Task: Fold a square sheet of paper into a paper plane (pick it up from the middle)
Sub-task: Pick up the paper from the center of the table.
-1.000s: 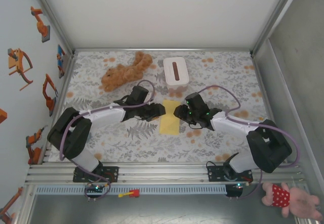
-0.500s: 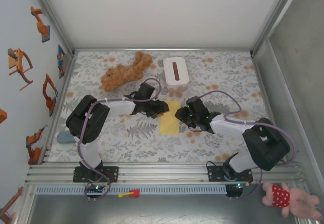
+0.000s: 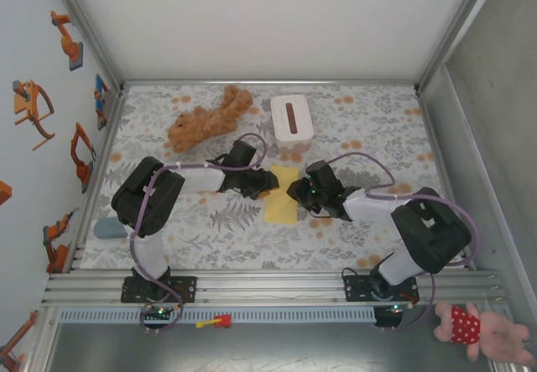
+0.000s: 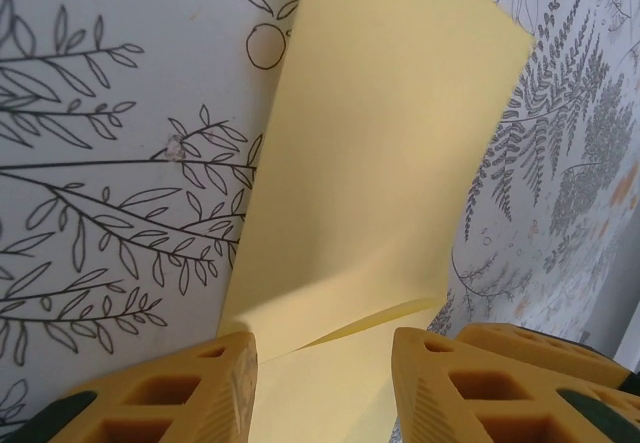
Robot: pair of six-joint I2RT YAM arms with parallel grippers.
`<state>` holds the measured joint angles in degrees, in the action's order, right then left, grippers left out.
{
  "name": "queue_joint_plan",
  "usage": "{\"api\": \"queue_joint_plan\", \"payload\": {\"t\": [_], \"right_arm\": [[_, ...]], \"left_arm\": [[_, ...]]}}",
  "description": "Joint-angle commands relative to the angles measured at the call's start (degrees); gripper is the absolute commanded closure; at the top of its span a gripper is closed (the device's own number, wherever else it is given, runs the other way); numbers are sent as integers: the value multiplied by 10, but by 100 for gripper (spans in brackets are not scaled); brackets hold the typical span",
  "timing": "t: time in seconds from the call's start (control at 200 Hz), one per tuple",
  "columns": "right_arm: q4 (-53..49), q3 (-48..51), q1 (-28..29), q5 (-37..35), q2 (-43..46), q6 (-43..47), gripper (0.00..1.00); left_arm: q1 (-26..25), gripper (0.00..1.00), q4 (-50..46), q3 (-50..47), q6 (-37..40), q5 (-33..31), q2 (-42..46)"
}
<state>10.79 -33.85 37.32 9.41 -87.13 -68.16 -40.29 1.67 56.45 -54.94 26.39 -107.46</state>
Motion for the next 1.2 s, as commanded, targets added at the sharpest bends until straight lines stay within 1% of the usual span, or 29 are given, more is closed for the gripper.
{"api": "queue_joint_plan", "payload": {"t": [0.0, 0.21, 0.486, 0.566, 0.616, 0.811, 1.087, 1.192], "right_arm": [[12, 8, -2, -5, -10, -19, 70], [-6, 1, -2, -10, -21, -24, 70], [-1, -9, -2, 1, -41, -24, 70], [28, -4, -2, 14, -45, -24, 77], [45, 1, -2, 19, -47, -24, 80], [84, 12, -2, 29, -48, -30, 82], [88, 26, -2, 22, -30, -25, 83], [113, 33, -2, 30, -35, -26, 86]], "left_arm": [[2, 61, -9, -15, -16, -13, -11], [3, 60, -6, -21, -22, -16, -12], [3, 60, -4, -22, -24, -12, -14], [2, 60, -3, -22, -24, -11, -14], [3, 60, -2, -21, -24, -11, -14], [3, 60, -2, -21, -25, -11, -14], [2, 60, 0, -22, -25, -10, -13], [2, 60, -1, -20, -26, -10, -11]]}}
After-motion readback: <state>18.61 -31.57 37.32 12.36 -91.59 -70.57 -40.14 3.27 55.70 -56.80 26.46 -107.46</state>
